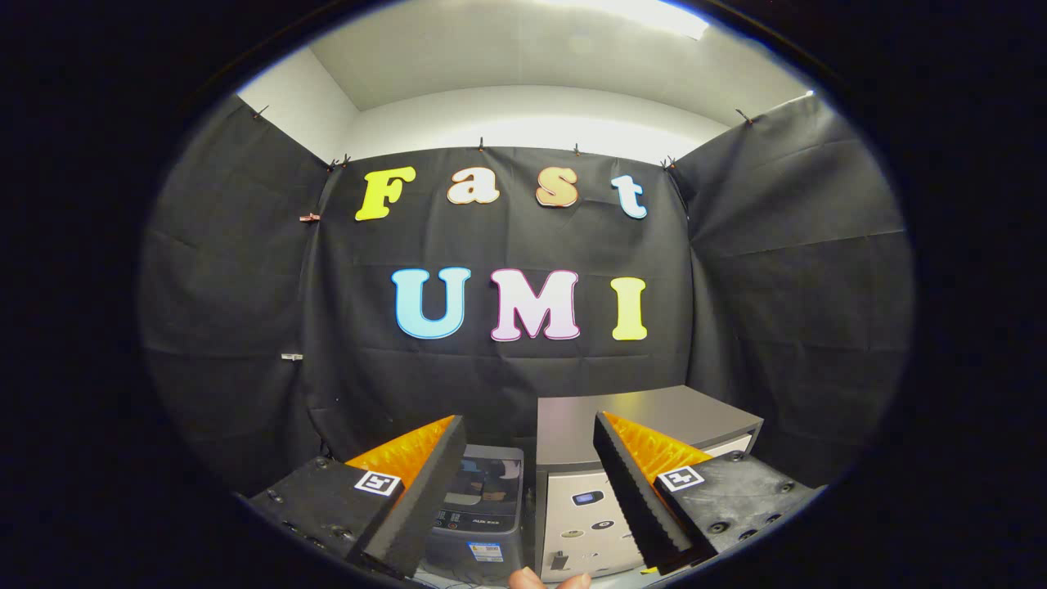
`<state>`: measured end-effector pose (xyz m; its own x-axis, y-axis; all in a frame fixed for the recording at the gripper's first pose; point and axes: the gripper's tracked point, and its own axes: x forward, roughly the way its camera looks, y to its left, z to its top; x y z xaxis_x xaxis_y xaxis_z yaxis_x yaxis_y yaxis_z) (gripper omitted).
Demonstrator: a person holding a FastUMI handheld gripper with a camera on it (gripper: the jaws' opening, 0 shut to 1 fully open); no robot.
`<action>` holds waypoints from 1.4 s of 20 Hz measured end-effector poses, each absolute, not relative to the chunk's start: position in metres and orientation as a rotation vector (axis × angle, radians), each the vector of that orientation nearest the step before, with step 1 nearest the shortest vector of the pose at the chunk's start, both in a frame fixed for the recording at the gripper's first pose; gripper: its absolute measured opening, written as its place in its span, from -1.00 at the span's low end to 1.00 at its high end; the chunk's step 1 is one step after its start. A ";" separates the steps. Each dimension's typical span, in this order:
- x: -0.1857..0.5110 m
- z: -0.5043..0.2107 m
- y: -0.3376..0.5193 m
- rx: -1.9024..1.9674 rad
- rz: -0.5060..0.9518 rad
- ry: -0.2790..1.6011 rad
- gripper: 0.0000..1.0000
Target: Put the clothes into the washing machine and then close the washing machine lid.
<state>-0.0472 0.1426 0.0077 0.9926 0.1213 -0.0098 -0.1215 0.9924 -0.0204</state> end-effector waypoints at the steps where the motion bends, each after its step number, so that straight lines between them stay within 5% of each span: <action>1: -0.047 0.006 0.142 -0.016 0.123 0.010 0.96; 28: -0.049 -0.009 0.133 0.010 0.118 0.049 0.96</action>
<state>-0.0487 0.1334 -0.0090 0.9919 0.1175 -0.0484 -0.1170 0.9931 0.0124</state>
